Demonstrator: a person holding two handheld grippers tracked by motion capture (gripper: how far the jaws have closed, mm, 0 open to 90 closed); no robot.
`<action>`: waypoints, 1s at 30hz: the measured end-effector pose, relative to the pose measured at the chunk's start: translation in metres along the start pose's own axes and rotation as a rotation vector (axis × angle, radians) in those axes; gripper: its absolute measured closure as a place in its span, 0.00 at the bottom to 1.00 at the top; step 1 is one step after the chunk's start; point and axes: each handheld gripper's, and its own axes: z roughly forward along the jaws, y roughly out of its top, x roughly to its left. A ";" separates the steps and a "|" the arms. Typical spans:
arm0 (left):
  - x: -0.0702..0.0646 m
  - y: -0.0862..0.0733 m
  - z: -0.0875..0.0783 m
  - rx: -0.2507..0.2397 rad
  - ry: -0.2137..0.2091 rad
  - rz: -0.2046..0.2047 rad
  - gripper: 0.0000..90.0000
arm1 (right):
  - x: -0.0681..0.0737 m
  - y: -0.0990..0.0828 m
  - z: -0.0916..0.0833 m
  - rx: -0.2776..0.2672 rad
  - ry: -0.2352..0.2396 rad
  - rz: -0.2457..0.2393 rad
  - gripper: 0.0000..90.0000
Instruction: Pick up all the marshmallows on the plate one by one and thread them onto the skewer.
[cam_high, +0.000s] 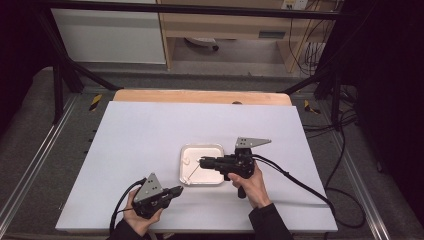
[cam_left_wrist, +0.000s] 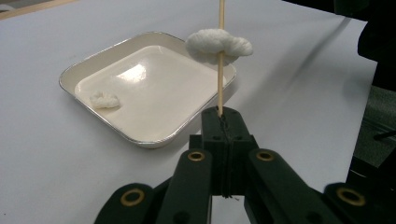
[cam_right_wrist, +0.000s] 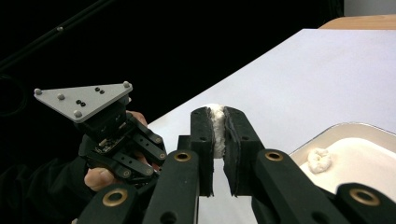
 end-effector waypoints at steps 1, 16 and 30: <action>0.000 0.000 0.000 0.000 0.001 0.001 0.99 | 0.000 0.000 0.000 0.000 0.000 0.001 0.93; 0.000 0.002 -0.001 -0.003 0.010 0.000 0.99 | 0.002 -0.004 0.003 -0.008 0.013 -0.002 0.93; 0.000 0.002 -0.001 -0.001 -0.005 -0.003 0.99 | 0.002 -0.009 0.006 0.000 -0.012 -0.011 0.93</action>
